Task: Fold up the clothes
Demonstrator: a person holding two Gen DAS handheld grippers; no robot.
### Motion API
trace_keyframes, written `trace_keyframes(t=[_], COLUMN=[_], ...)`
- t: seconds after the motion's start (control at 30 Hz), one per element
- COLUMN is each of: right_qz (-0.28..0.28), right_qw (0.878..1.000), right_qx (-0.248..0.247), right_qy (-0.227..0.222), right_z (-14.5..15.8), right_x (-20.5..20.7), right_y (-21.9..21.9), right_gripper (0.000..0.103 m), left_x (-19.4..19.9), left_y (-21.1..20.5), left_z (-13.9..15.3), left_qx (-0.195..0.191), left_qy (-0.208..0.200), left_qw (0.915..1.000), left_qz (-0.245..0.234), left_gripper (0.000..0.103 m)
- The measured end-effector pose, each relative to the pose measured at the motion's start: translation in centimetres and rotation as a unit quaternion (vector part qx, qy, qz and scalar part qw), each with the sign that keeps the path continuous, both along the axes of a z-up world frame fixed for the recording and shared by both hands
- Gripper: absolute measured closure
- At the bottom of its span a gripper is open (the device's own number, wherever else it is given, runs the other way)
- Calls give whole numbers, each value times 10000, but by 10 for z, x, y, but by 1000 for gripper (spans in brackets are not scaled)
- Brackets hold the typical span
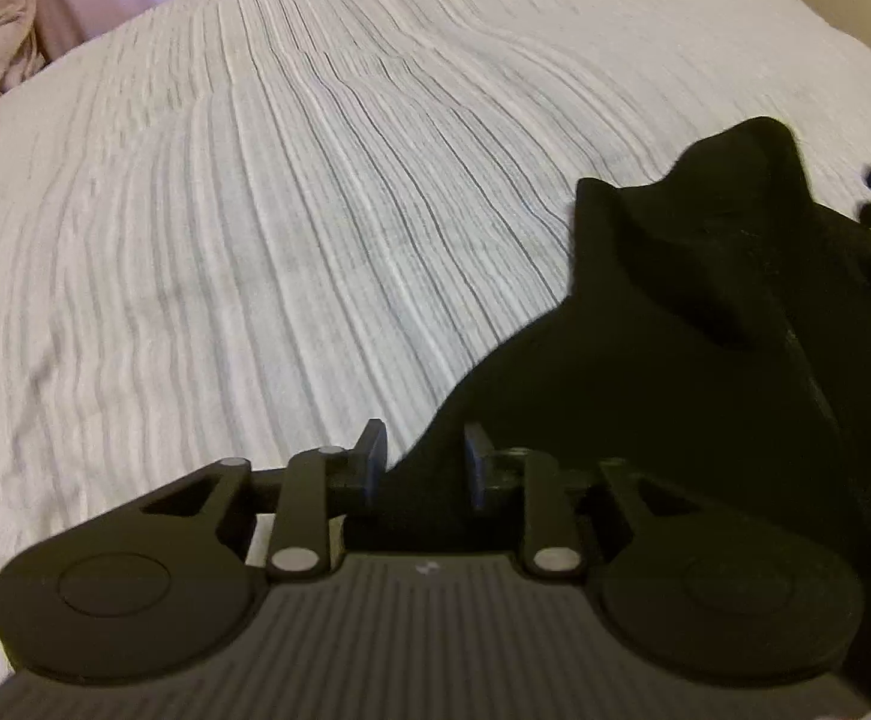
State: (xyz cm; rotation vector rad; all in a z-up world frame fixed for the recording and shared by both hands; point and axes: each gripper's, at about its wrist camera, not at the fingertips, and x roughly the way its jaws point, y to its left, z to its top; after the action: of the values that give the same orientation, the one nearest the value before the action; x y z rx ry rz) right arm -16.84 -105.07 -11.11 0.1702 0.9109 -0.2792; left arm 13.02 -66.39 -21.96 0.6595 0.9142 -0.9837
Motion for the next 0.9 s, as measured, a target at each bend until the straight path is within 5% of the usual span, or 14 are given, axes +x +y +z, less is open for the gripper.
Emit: trace_keyframes(t=[0.17, 0.37, 0.57, 0.7, 0.8, 0.9], right_qz=[-1173, -2547, -2949, -3433, -4095, -4544], right_qw=[9902, 9602, 9459, 9297, 9010, 8767], right_qx=[718, 1103, 913, 1191, 1431, 1580], right_qy=[-238, 299, 1001, 597, 3, 7], right_z=[8, 13, 10, 15, 17, 8], right_x=[-109, -266, -348, -394, -426, -444], right_y=[17, 55, 108, 120, 120, 115], right_gripper=[38, 38, 38, 38, 38, 38], left_x=[-23, -92, -178, -224, -247, -271], left_y=[39, 59, 34, 8, -6, -18], left_z=[26, 44, 46, 50, 55, 57], left_qx=[-121, -151, -50, -34, -33, 53], left_qy=[-62, 397, 828, 862, 889, 863], left_qw=[9999, 9991, 9930, 9870, 9836, 9786], left_qz=[48, -68, -842, -1354, -1571, -1866], left_gripper=[72, 69, 63, 61, 60, 60])
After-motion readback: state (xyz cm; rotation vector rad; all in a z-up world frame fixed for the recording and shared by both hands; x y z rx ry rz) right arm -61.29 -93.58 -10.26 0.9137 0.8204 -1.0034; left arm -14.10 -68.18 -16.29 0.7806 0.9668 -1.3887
